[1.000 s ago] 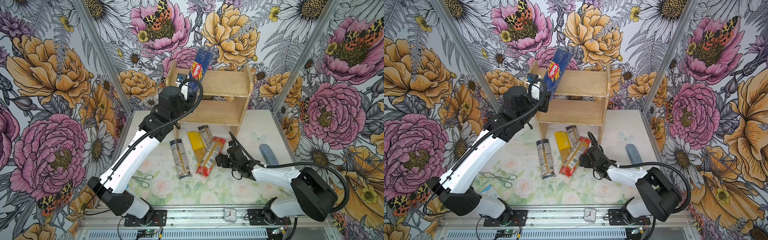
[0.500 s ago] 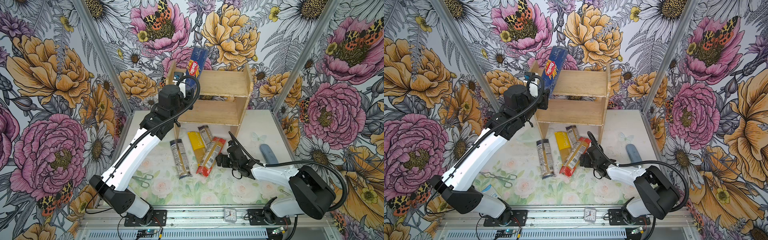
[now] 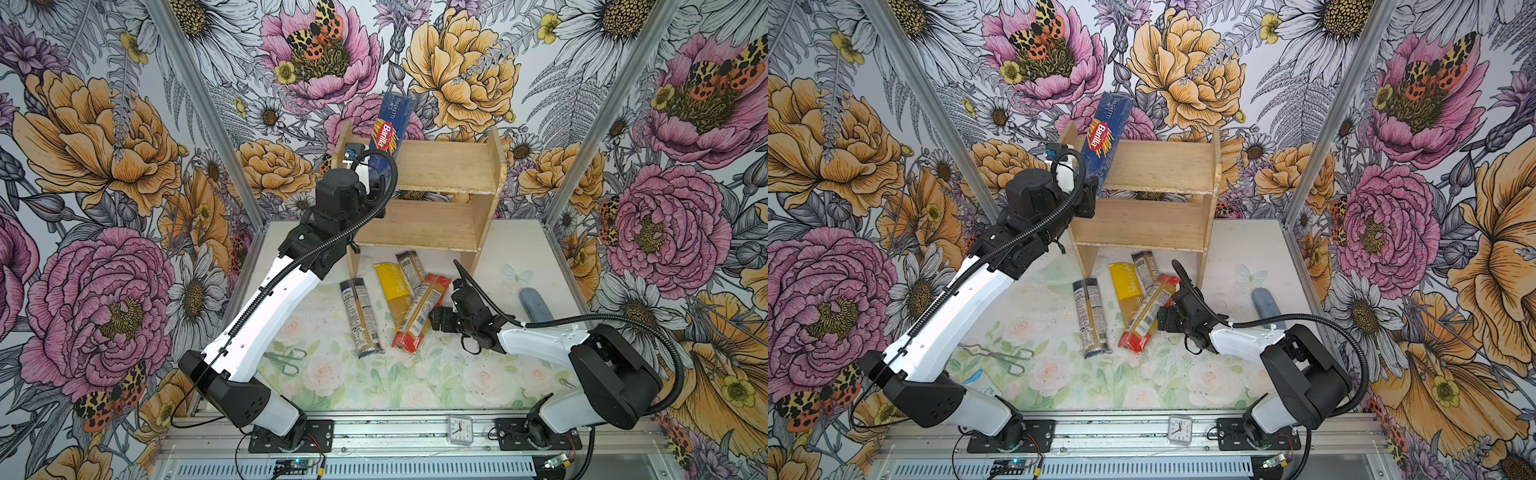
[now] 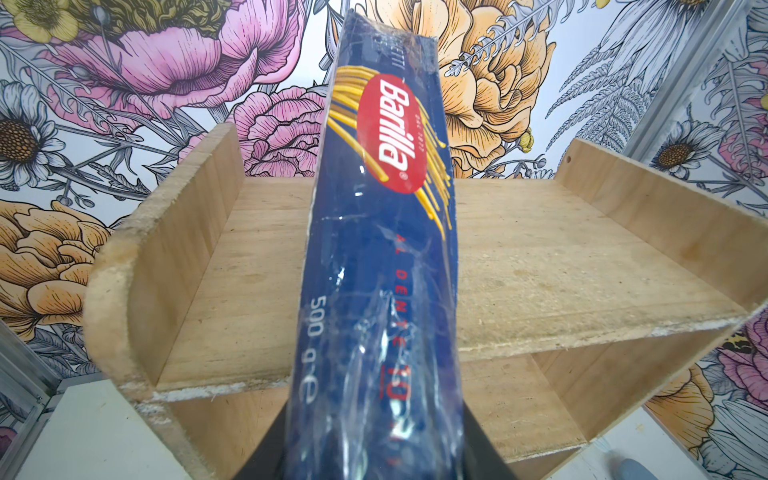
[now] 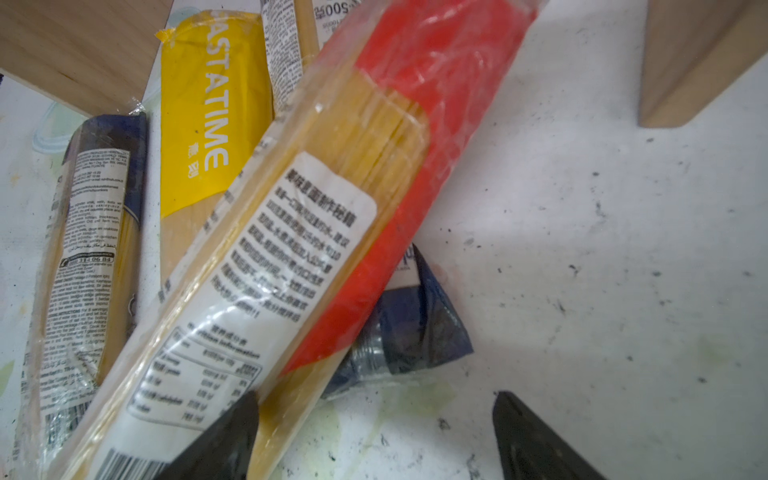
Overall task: Place and organize the pasta boxes and bags onto the shelf
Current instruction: 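Hold the Barilla box upright above the shelf's top tier with the left gripper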
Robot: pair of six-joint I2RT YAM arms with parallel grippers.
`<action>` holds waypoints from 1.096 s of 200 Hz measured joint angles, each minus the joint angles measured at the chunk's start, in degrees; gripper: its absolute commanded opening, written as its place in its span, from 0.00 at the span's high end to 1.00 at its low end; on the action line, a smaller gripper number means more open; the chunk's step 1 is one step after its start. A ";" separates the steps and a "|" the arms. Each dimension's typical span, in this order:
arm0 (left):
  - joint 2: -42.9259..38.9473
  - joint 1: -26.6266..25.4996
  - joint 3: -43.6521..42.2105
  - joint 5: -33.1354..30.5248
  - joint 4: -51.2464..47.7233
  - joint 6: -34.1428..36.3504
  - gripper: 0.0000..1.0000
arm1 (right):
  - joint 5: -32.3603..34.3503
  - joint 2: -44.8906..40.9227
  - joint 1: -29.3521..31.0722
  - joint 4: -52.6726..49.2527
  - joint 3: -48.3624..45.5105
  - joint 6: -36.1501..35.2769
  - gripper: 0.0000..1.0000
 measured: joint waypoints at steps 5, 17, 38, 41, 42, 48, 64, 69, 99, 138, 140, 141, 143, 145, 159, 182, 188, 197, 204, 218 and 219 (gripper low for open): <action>0.00 0.11 0.00 -0.02 0.00 -0.17 1.00 | 0.00 0.00 0.00 -0.02 0.00 0.00 0.10; 0.00 0.37 0.00 0.00 0.00 -0.63 1.00 | 0.00 0.00 0.00 -0.02 0.00 0.00 0.10; 0.00 0.81 0.00 0.00 -0.02 -1.03 1.00 | 0.00 0.00 0.00 0.00 0.00 0.02 0.10; 0.00 0.92 0.00 0.00 -0.02 -1.07 1.00 | 0.00 0.00 0.00 0.00 0.00 0.00 0.10; 0.00 0.94 0.00 0.00 -0.02 -1.07 1.00 | 0.00 0.00 0.00 0.00 0.00 0.00 0.10; 0.00 1.05 0.00 0.02 -0.02 -1.20 1.00 | 0.00 0.00 0.00 0.00 0.00 0.00 0.10; 0.00 1.31 0.00 0.02 0.00 -1.51 0.99 | 0.00 0.00 0.00 0.00 0.00 0.00 0.10; 0.00 1.38 0.00 0.02 0.00 -1.68 0.98 | 0.00 0.00 0.00 0.00 0.00 0.00 0.10; 0.00 1.49 -0.02 0.02 0.00 -2.16 0.98 | 0.00 0.00 0.00 0.00 0.00 0.00 0.10; -0.02 1.46 -0.28 0.24 0.09 -2.58 0.96 | 0.00 0.00 0.00 0.00 0.00 0.00 0.10; -0.02 1.46 -0.33 0.24 0.09 -2.60 0.96 | 0.00 0.00 0.00 0.00 0.00 0.00 0.10; -0.02 1.46 -0.35 0.24 0.09 -2.60 0.96 | 0.00 0.00 0.00 0.00 0.00 0.00 0.10; -0.02 1.46 -0.37 0.24 0.09 -2.62 0.96 | 0.00 0.00 0.00 0.00 0.00 0.00 0.10; -0.02 1.46 -0.42 0.26 0.09 -2.69 0.95 | -0.02 0.00 0.00 0.00 0.00 0.00 0.10; -0.02 1.46 -0.83 0.44 0.07 -2.99 0.95 | 0.00 0.00 0.00 0.00 0.00 0.02 0.10; -0.02 1.46 -1.55 0.57 0.04 -3.63 0.94 | 0.00 0.00 0.00 0.00 0.00 0.02 0.10; -0.02 1.49 -1.62 0.61 0.00 -3.63 0.94 | -0.02 0.00 0.00 0.02 0.00 0.02 0.10; -0.02 1.46 -1.73 0.63 0.02 -3.65 0.93 | 0.00 0.00 0.00 0.00 0.00 0.02 0.10; -0.02 1.46 -1.84 0.63 0.07 -3.65 0.93 | 0.00 0.00 0.00 0.00 0.00 0.02 0.10; -0.02 1.46 -1.99 0.66 0.11 -3.65 0.91 | 0.00 0.00 0.00 0.00 0.00 0.02 0.10; -0.02 1.46 -1.99 0.66 0.11 -3.65 0.91 | 0.00 0.00 0.00 0.02 0.00 0.02 0.10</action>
